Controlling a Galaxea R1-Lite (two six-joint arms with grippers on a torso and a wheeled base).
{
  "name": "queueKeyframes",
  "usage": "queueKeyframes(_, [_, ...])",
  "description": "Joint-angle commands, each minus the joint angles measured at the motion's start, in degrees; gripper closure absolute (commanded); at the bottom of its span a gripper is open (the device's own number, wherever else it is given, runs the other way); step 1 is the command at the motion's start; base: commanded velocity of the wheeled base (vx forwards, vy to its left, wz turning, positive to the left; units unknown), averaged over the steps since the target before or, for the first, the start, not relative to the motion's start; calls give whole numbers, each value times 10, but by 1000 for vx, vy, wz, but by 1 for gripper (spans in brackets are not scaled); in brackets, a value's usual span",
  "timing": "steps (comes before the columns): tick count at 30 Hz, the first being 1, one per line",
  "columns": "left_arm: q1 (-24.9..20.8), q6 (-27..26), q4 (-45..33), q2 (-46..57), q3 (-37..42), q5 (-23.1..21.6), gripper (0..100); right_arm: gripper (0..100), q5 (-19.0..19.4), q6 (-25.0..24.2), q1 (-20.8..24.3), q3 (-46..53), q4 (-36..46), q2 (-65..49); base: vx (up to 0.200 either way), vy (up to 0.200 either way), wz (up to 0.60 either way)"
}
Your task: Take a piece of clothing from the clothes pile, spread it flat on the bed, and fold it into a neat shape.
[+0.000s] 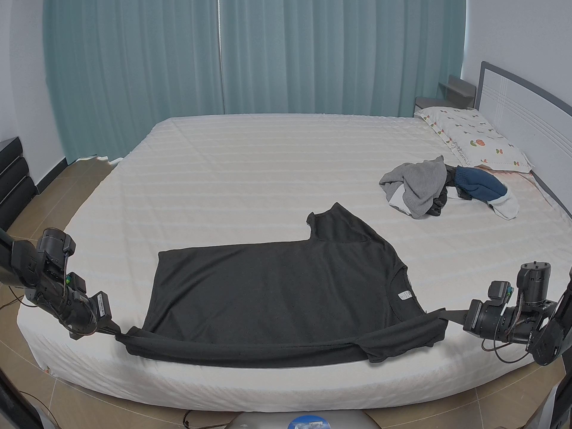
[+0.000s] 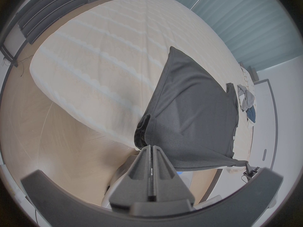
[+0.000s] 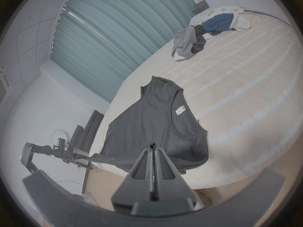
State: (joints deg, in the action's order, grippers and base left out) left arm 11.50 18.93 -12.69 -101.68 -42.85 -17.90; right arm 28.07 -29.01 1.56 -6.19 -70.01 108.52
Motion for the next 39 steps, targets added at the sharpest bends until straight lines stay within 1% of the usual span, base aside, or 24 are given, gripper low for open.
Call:
queueKeyframes(1, [0,-2,-4,5,0,1,100,100,0,4,0,19,0,-9,0,0,0])
queueKeyframes(6, [0,-3,-5,10,0,1,100,100,0,26,0,47,0,-16,0,0,0])
queueKeyframes(11, [-1,-3,-8,4,-7,1,100,100,0,28,-10,43,0,-8,0,0,0])
queueKeyframes(16, [-1,-2,-7,-4,-18,1,100,100,-1,27,-11,17,0,13,0,0,0])
queueKeyframes(20, [-2,-1,-8,-29,-45,1,100,100,-2,27,-8,-23,0,49,0,0,0])
queueKeyframes(24, [-3,0,-8,-46,-58,1,100,100,-4,27,-4,-44,0,73,0,0,0])
queueKeyframes(32, [-13,7,-8,-113,-111,7,100,100,-7,26,-6,-110,8,117,0,0,0])
queueKeyframes(39, [-24,10,-8,-146,-139,7,100,100,-7,25,-6,-146,9,156,0,0,0])
